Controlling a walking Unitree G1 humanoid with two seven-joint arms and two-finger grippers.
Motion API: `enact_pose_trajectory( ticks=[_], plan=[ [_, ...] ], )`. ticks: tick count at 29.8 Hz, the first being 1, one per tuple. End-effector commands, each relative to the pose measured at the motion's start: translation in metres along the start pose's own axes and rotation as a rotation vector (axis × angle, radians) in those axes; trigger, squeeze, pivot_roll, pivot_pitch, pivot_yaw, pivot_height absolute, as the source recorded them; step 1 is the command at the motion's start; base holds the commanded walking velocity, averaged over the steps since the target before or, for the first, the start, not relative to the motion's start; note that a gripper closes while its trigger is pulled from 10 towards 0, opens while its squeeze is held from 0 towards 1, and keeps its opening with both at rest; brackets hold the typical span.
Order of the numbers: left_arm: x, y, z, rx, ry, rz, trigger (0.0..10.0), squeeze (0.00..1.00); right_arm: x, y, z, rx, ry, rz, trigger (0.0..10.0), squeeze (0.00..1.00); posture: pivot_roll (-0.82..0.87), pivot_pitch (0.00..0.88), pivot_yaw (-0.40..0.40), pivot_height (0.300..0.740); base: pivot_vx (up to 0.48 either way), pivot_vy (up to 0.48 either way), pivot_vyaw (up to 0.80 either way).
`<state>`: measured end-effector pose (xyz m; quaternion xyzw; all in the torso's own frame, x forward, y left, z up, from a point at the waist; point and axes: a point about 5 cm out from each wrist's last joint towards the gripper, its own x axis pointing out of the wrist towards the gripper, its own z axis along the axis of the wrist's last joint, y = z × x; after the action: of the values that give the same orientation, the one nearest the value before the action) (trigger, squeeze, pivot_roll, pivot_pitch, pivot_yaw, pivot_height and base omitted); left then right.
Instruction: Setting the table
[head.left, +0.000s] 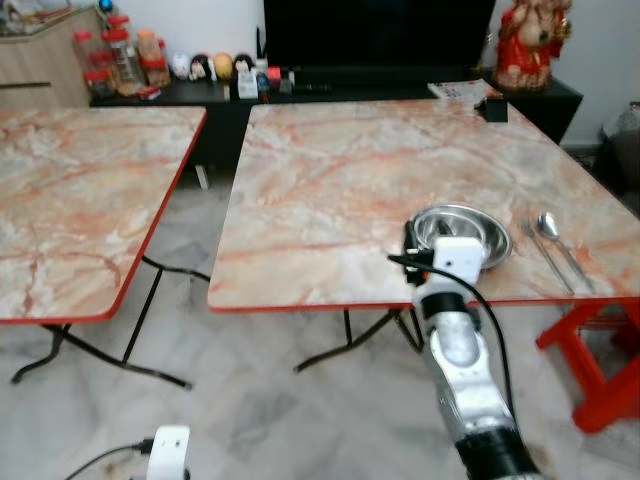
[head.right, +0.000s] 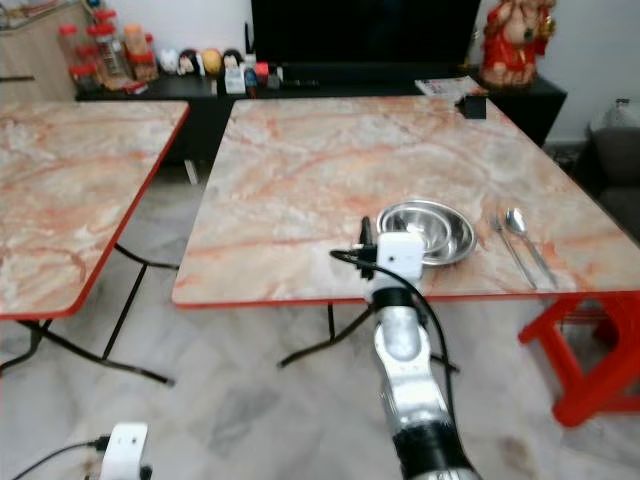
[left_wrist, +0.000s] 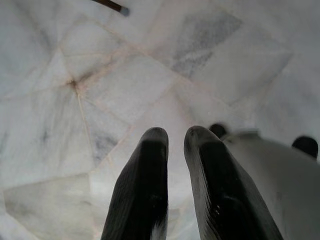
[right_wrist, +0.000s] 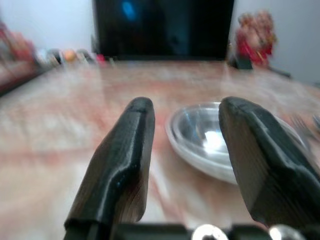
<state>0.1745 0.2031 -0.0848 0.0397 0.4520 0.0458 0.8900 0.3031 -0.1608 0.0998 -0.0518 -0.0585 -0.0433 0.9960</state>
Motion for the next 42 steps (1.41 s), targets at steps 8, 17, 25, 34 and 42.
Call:
enact_pose_trajectory(
  ticks=[8, 17, 25, 34, 42],
  plan=[
    [0.000, 0.005, -0.001, 0.016, 0.000, 0.011, 10.0, 0.00, -0.019, 0.003, -0.025, -0.069, 0.080, 0.049, 10.0, 0.00, 0.02, 0.000, -0.002, 0.728, 0.000, 0.421, 0.00],
    [0.000, 0.004, 0.000, 0.023, 0.000, 0.005, 10.0, 0.00, -0.060, -0.008, -0.093, -0.145, 0.370, 0.067, 10.0, 0.00, 0.02, 0.000, -0.007, 0.728, 0.000, 0.418, 0.00],
    [0.001, 0.001, 0.004, 0.017, -0.006, 0.003, 10.0, 0.00, -0.089, -0.022, -0.132, -0.142, 0.616, 0.030, 10.0, 0.00, 0.01, 0.000, -0.004, 0.728, 0.000, 0.418, 0.00],
    [0.001, 0.001, 0.006, 0.011, -0.010, 0.003, 10.0, 0.00, -0.118, -0.028, -0.156, -0.074, 0.820, 0.027, 10.0, 0.00, 0.01, 0.000, 0.001, 0.728, 0.000, 0.412, 0.00],
    [0.002, 0.002, 0.008, 0.011, -0.013, 0.006, 10.0, 0.00, -0.142, -0.032, -0.169, -0.055, 0.968, 0.012, 10.0, 0.00, 0.02, 0.000, 0.005, 0.728, 0.000, 0.412, 0.00]
  ],
)
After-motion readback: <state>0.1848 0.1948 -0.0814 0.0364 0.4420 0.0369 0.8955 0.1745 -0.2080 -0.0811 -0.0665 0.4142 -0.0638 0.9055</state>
